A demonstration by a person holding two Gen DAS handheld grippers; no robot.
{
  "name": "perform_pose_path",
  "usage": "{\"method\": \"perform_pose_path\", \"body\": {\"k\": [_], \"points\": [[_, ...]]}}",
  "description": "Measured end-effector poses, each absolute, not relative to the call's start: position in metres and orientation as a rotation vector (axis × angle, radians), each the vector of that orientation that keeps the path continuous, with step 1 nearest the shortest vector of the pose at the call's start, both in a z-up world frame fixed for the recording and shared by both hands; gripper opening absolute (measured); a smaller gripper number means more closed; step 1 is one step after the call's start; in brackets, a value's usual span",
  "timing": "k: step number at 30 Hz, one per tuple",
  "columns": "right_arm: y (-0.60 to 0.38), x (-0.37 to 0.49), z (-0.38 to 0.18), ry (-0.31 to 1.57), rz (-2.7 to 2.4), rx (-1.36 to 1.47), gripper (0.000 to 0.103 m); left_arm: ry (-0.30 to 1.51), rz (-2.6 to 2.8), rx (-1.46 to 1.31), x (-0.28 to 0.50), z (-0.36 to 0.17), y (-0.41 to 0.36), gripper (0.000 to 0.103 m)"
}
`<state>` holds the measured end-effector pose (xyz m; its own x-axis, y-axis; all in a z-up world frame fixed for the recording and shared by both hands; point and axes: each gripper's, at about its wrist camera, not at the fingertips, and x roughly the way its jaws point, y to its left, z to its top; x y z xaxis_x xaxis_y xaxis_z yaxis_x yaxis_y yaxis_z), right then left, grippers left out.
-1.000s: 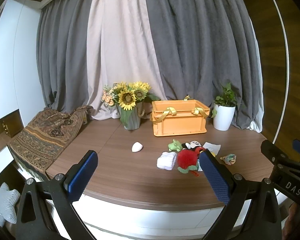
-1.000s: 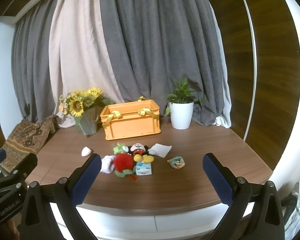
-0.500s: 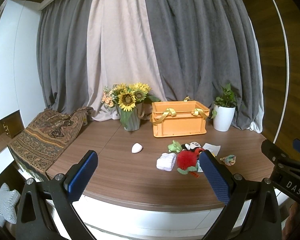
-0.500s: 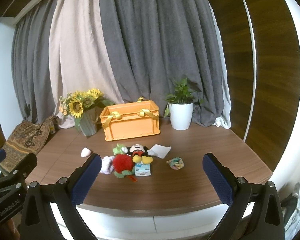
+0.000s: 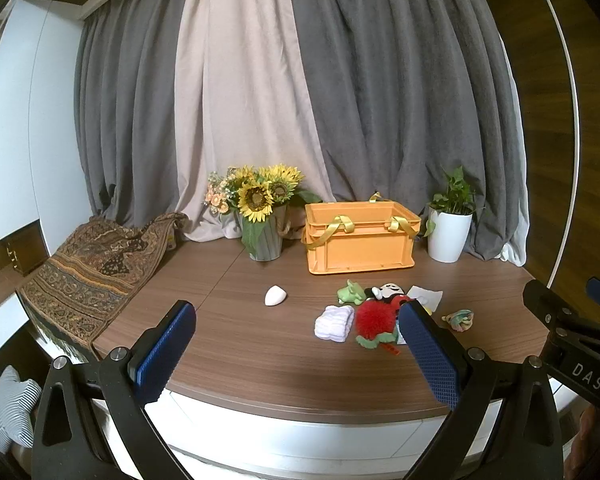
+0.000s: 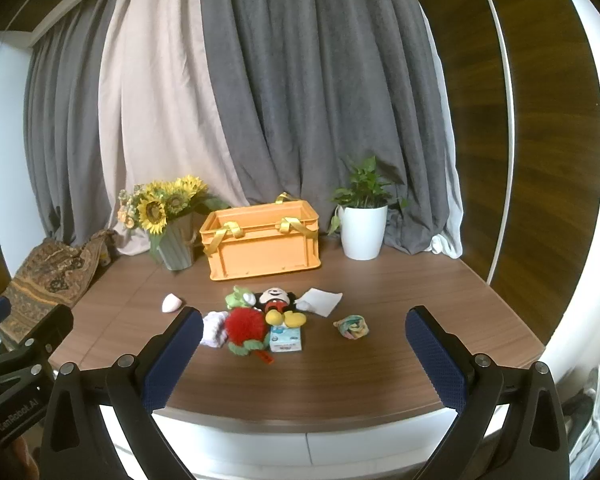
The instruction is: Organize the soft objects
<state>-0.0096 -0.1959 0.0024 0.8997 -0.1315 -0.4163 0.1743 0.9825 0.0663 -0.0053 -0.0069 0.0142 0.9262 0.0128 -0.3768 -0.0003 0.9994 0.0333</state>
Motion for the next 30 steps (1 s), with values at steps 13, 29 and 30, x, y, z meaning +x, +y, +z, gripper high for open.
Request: {"method": "perform_pose_path", "body": {"k": [13,29,30], "points": [[-0.196,-0.009,0.002,0.424,-0.159,0.102,0.103,0.386,0.004,0.032,-0.006,0.012,-0.006,0.103],[-0.197,-0.007,-0.003,0.428,-0.159,0.104,0.102,0.394,0.007,0.035,-0.004,0.003,-0.002,0.103],[-0.197,-0.007,-0.003,0.429,-0.157,0.104,0.102,0.396,0.007,0.036,-0.003,0.002,-0.002,0.103]]}}
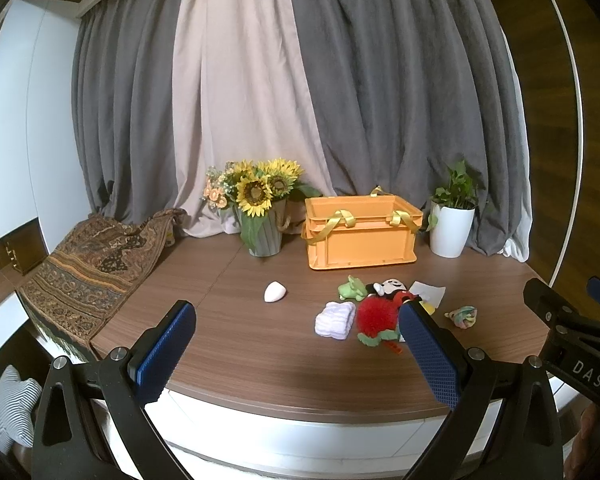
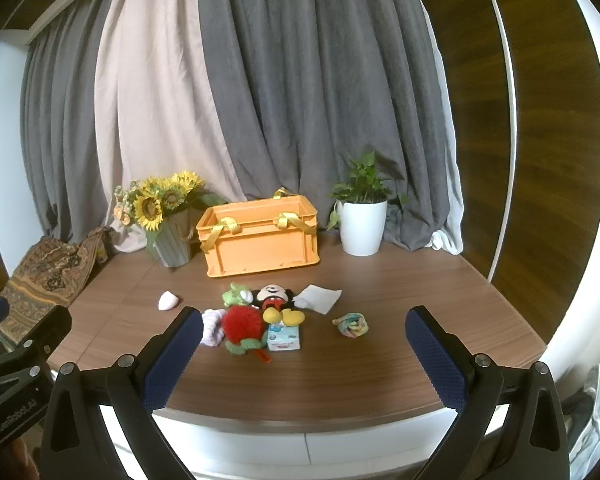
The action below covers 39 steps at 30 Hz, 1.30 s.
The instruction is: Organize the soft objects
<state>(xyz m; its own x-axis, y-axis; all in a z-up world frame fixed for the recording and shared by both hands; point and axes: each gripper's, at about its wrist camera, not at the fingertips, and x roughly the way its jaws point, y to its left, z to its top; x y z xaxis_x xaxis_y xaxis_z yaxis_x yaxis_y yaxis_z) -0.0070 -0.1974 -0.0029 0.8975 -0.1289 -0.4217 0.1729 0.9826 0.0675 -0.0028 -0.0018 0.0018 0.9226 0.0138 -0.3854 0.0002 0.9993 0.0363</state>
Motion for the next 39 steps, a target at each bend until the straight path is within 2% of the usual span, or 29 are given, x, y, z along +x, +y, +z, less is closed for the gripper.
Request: {"method": "perform_pose_path", "body": {"k": [14,23,39], "points": [[-0.195,0.034,-0.034,0.52,-0.14,0.088,0.102,0.469,-0.024,0.082,0.042,-0.031,-0.008,0.103],[-0.191,0.08,-0.06,0.57,-0.14,0.076,0.102,0.554,-0.068,0.087,0.097,-0.057,-0.01,0.101],[-0.183,0.169,-0.122,0.734,-0.184,0.058,0.085,0.699,-0.196,0.126,0.197,-0.115,-0.016,0.09]]}}
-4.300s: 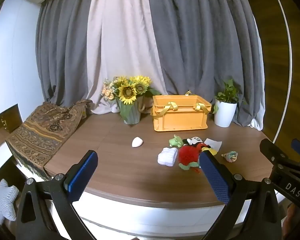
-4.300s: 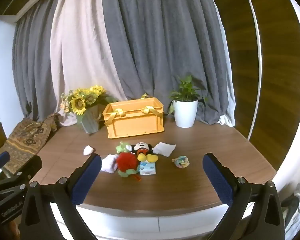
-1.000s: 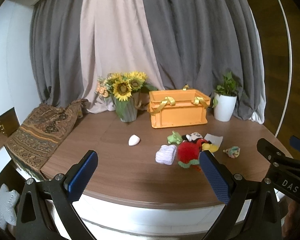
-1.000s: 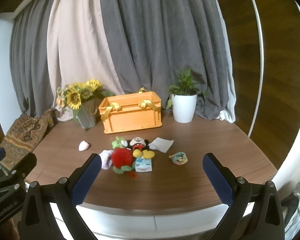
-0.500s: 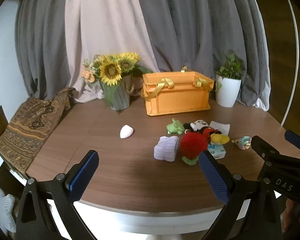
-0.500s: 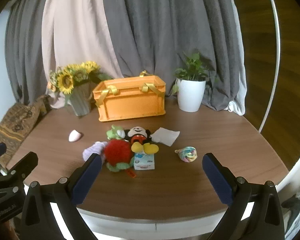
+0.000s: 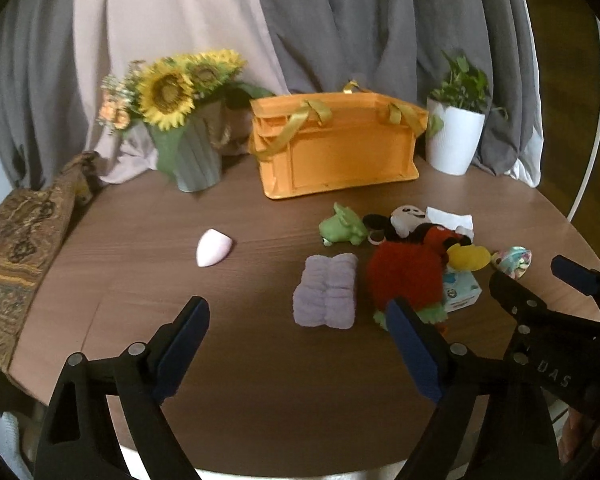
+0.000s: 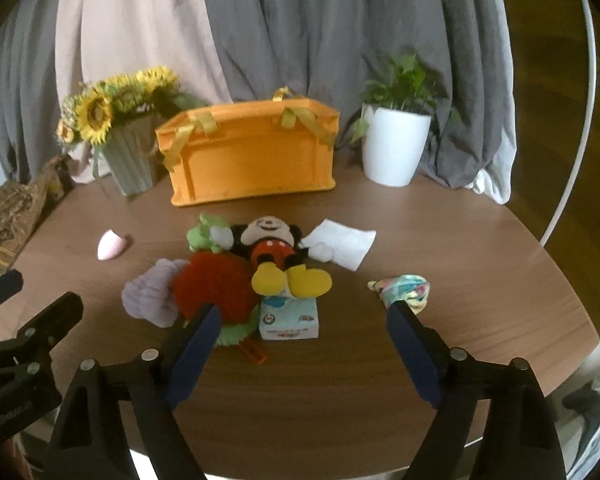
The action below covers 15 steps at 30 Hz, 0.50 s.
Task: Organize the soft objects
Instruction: 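Grasp the lavender towel with the left tool while the right tool grasps the blue tissue pack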
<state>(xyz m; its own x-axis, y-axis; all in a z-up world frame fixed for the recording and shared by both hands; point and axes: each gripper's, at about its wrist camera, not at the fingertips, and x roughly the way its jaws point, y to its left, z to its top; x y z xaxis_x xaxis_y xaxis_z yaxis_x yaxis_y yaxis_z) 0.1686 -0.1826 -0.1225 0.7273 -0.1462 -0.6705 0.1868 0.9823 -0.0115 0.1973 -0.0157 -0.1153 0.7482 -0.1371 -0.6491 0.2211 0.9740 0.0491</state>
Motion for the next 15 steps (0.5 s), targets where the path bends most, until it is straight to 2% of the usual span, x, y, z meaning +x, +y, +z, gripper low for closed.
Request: {"method": "perform_pose_path", "body": {"k": [4,8,15], "points": [[-0.177,0.179,-0.135,0.758,-0.214,0.04,0.085,0.723,-0.252,0.145,0.216,-0.129,-0.019,0.089],[-0.175,0.188,-0.147,0.772,-0.243,0.01,0.079,0.753,-0.263,0.156,0.226,-0.14,-0.023,0.087],[-0.18,0.203,-0.17,0.822,-0.2,0.03,0.079,0.768,-0.227,0.147,0.241,-0.156,-0.031,0.085]]}}
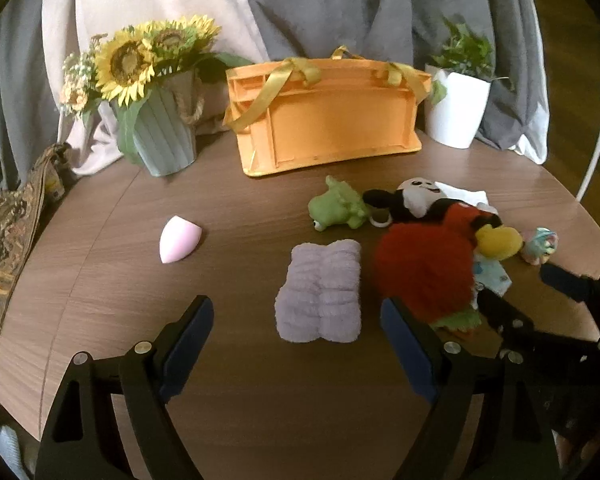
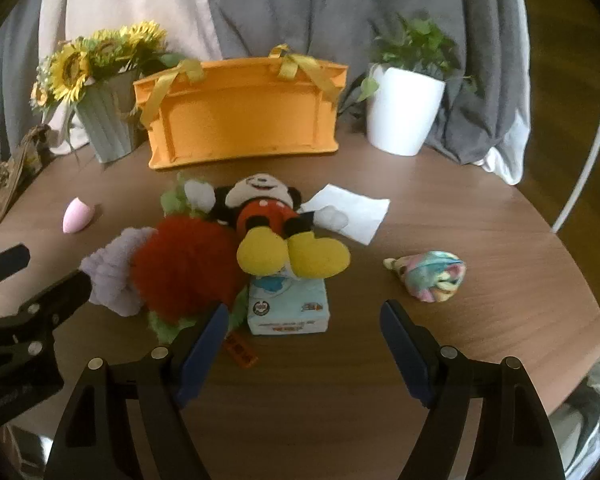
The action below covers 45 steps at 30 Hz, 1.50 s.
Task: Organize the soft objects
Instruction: 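Grasp the lavender towel with the left tool while the right tool grasps the blue tissue pack, then lift the towel and tissue pack and carry both over the orange crate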
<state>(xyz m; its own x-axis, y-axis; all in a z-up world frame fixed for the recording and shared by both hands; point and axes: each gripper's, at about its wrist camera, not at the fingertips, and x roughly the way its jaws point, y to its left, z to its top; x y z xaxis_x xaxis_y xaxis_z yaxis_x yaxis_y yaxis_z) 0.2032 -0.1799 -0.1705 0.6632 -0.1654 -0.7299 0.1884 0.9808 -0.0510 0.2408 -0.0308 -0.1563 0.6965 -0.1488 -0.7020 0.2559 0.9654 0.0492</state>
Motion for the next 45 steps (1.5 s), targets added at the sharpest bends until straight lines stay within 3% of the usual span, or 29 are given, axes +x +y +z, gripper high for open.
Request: {"method": "perform_pose_path", "body": {"k": [18,24,29,45], "points": [[-0.196,0.222,-0.198,0.902,-0.141,0.012,0.074,0.82,-0.2,0.159,0.26,-0.183,-0.049,0.083],[-0.193,0.232,-0.201,0.893,-0.127,-0.009,0.07,0.83,-0.203,0.15,0.27,-0.188,-0.047,0.071],[-0.192,0.24,-0.205,0.906,-0.097,-0.005,0.056,0.855,-0.233,0.124,0.274,-0.192,-0.046,0.049],[-0.201,0.218,-0.164,0.889,-0.073,0.084,0.053,0.725,-0.256,0.096,0.251,-0.135,-0.053,0.047]]}}
